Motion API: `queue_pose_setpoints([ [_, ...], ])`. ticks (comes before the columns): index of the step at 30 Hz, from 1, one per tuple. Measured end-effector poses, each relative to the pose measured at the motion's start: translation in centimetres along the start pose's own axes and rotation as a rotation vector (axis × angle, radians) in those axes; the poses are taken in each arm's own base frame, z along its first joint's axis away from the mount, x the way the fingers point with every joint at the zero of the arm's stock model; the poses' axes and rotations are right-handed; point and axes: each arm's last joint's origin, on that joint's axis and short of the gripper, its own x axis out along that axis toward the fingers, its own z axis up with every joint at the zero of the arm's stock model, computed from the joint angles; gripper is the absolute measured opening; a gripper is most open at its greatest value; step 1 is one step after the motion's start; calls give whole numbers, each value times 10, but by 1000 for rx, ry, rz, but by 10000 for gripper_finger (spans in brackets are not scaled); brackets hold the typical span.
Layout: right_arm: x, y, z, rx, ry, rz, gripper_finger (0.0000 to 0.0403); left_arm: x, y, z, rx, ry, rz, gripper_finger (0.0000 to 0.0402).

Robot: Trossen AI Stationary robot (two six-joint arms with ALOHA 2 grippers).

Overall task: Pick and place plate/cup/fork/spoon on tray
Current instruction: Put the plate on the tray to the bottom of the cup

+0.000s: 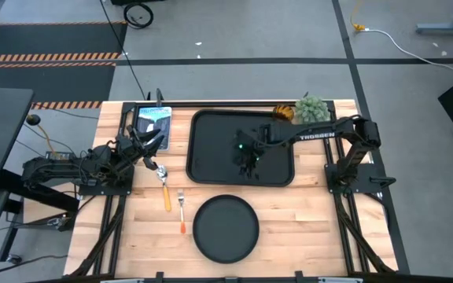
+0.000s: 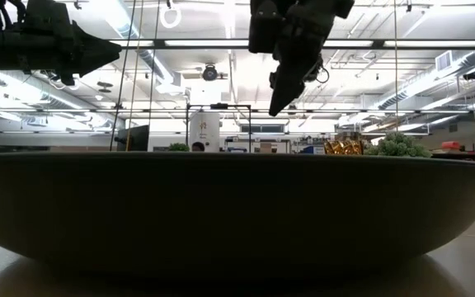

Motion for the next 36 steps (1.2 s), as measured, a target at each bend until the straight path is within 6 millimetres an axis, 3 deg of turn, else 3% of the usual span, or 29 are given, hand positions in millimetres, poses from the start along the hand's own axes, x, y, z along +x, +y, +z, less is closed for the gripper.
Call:
queue_pose_setpoints([
  [10, 48, 37, -22, 90, 53, 48, 201, 0, 0, 0, 1, 1, 0, 142],
  [16, 56, 46, -51, 124, 60, 61, 201, 0, 0, 0, 1, 1, 0, 142],
  [25, 75, 39, -101, 265, 22, 105, 201, 0, 0, 0, -39, 1, 0, 142],
  [29, 83, 45, -113, 290, -3, 129, 201, 0, 0, 0, -115, 1, 0, 142],
  [36, 85, 56, -115, 329, -23, 94, 201, 0, 0, 0, -137, 0, 0, 142],
])
